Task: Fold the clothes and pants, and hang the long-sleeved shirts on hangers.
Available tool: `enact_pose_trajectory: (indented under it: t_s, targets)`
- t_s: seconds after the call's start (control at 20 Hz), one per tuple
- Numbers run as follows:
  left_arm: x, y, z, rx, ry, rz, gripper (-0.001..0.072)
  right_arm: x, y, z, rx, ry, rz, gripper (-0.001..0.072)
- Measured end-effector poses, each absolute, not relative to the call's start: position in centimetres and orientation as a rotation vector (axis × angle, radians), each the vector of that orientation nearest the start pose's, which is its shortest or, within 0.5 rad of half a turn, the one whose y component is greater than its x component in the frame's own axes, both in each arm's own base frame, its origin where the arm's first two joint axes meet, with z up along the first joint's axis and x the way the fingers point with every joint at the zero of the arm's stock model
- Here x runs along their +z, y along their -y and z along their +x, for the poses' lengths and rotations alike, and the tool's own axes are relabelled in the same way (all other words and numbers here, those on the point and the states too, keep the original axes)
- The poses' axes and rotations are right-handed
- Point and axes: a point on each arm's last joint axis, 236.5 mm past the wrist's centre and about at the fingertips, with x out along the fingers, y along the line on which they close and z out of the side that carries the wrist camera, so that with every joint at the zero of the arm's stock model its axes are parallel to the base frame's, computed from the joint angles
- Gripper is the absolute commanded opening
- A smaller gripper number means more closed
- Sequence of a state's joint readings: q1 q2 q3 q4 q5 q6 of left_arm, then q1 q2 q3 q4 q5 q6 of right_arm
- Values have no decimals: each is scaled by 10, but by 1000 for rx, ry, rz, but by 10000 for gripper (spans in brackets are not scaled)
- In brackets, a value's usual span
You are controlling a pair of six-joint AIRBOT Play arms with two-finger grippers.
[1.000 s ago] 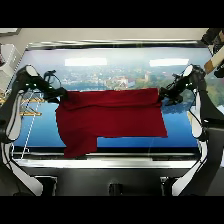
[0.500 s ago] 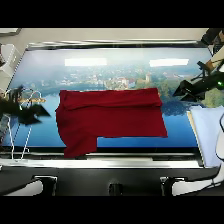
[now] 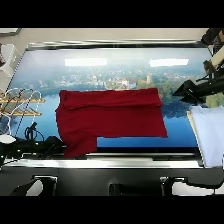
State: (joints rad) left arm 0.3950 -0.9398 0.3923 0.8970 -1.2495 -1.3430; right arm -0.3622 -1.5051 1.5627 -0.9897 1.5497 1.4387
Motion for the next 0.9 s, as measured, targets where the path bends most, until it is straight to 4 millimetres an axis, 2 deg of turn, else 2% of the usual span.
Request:
enact_pose_trajectory:
  t_s: [0.4, 0.65, 0.7, 0.8, 0.85, 0.9]
  targets:
    - [-85, 70, 226, -125, -1352, -905, 698, 93, 4, 407, 309, -1284, 601, 522]
    - [-93, 91, 231, -160, -1369, -890, 688, 101, 1, 406, 316, -1268, 602, 522]
    - [-95, 94, 232, -164, -1373, -888, 600, 102, 1, 406, 318, -1265, 599, 522]
    - [-100, 96, 235, -155, -1372, -880, 252, 105, 1, 405, 322, -1255, 588, 522]
    - [-104, 96, 235, -146, -1374, -872, 134, 106, 1, 405, 326, -1251, 582, 520]
    - [-106, 96, 235, -146, -1376, -868, 83, 107, 1, 404, 326, -1251, 574, 519]
